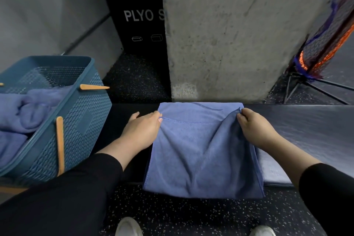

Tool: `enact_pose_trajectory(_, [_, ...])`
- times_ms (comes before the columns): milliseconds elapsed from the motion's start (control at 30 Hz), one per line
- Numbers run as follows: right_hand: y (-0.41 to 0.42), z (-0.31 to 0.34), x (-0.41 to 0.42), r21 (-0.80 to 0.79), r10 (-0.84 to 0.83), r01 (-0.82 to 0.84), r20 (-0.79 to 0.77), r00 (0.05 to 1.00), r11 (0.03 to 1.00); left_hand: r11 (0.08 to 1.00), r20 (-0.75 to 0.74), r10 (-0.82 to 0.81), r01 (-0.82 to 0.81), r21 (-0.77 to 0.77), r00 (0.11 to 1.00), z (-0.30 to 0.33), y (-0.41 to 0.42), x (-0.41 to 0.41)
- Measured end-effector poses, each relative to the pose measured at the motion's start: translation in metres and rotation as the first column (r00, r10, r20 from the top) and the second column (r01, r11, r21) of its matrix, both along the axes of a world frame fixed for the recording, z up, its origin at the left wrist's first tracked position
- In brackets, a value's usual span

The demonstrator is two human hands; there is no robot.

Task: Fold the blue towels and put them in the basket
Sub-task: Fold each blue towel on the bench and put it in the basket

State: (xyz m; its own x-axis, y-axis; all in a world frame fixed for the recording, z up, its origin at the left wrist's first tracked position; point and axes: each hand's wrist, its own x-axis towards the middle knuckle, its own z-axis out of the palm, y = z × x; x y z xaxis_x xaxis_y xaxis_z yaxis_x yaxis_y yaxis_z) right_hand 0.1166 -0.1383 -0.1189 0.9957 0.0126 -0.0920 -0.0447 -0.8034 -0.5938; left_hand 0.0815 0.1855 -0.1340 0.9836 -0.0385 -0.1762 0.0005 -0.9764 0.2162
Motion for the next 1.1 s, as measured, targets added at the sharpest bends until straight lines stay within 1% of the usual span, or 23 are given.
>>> enact_pose_trajectory(67, [0.000, 0.000, -0.002, 0.009, 0.013, -0.013, 0.013, 1.000, 1.000, 0.998, 0.058, 0.024, -0.021, -0.054, 0.998, 0.002, -0.001, -0.005])
enact_pose_trajectory(133, [0.001, 0.003, -0.006, 0.022, 0.043, -0.044, 0.049, 0.998, 0.999, 0.993, 0.200, 0.028, -0.005, -0.114, 0.979, 0.004, -0.003, -0.006])
enact_pose_trajectory(167, [0.001, 0.004, -0.007, 0.025, 0.054, -0.055, 0.066, 0.996, 0.998, 0.988, 0.244, 0.032, 0.006, -0.154, 0.969, 0.006, -0.005, -0.005])
enact_pose_trajectory(200, [0.001, 0.005, -0.008, 0.025, 0.058, -0.060, 0.073, 0.996, 0.998, 0.980, 0.250, 0.040, 0.011, -0.197, 0.967, 0.009, -0.008, -0.005])
enact_pose_trajectory(267, [-0.002, 0.005, -0.009, 0.008, 0.058, -0.058, 0.061, 0.996, 0.998, 0.975, 0.174, 0.027, 0.013, -0.222, 0.984, 0.012, -0.014, -0.002])
enact_pose_trajectory(367, [-0.007, 0.003, -0.008, -0.047, 0.067, -0.065, 0.032, 0.997, 0.997, 0.993, 0.116, -0.076, 0.086, -0.078, 0.990, 0.008, -0.019, -0.001])
enact_pose_trajectory(433, [-0.008, 0.005, -0.011, -0.074, 0.087, -0.086, 0.020, 0.996, 0.994, 0.994, 0.101, -0.085, 0.091, -0.054, 0.991, 0.007, -0.015, -0.003])
enact_pose_trajectory(667, [-0.016, 0.012, -0.038, -0.097, 0.149, -0.151, -0.036, 0.988, 0.984, 0.986, 0.033, -0.141, 0.144, -0.082, 0.989, 0.012, 0.001, -0.030])
enact_pose_trajectory(767, [-0.018, 0.015, -0.054, -0.104, 0.187, -0.194, -0.069, 0.980, 0.976, 0.980, 0.066, -0.181, 0.185, -0.068, 0.981, 0.019, 0.000, -0.045])
enact_pose_trajectory(833, [-0.019, 0.016, -0.063, -0.083, 0.201, -0.204, -0.041, 0.979, 0.975, 0.979, 0.080, -0.177, 0.184, -0.089, 0.981, 0.024, -0.001, -0.055])
enact_pose_trajectory(900, [-0.021, 0.018, -0.069, -0.001, 0.162, -0.162, 0.045, 0.986, 0.987, 0.972, 0.093, -0.138, 0.152, -0.178, 0.986, 0.029, 0.002, -0.060])
enact_pose_trajectory(933, [-0.022, 0.019, -0.069, 0.090, 0.108, -0.115, 0.072, 0.991, 0.989, 0.952, 0.099, -0.093, 0.118, -0.281, 0.991, 0.031, 0.004, -0.061])
enact_pose_trajectory(967, [-0.021, 0.024, -0.070, 0.227, 0.046, -0.064, 0.083, 0.996, 0.972, 0.901, 0.111, -0.042, 0.086, -0.424, 0.993, 0.034, 0.006, -0.060])
enact_pose_trajectory(1000, [-0.019, 0.028, -0.070, 0.378, -0.023, -0.005, 0.069, 0.997, 0.926, 0.814, 0.127, 0.016, 0.061, -0.578, 0.992, 0.038, 0.007, -0.058])
enact_pose_trajectory(1033, [-0.017, 0.032, -0.069, 0.504, -0.075, 0.041, 0.047, 0.996, 0.863, 0.700, 0.131, 0.081, 0.037, -0.713, 0.988, 0.043, 0.007, -0.056])
enact_pose_trajectory(1067, [-0.015, 0.036, -0.066, 0.587, -0.117, 0.081, 0.022, 0.993, 0.805, 0.576, 0.111, 0.150, 0.005, -0.817, 0.982, 0.047, 0.005, -0.053])
enact_pose_trajectory(1100, [-0.013, 0.041, -0.064, 0.634, -0.142, 0.105, 0.008, 0.990, 0.766, 0.461, 0.068, 0.209, -0.038, -0.887, 0.975, 0.051, 0.004, -0.049])
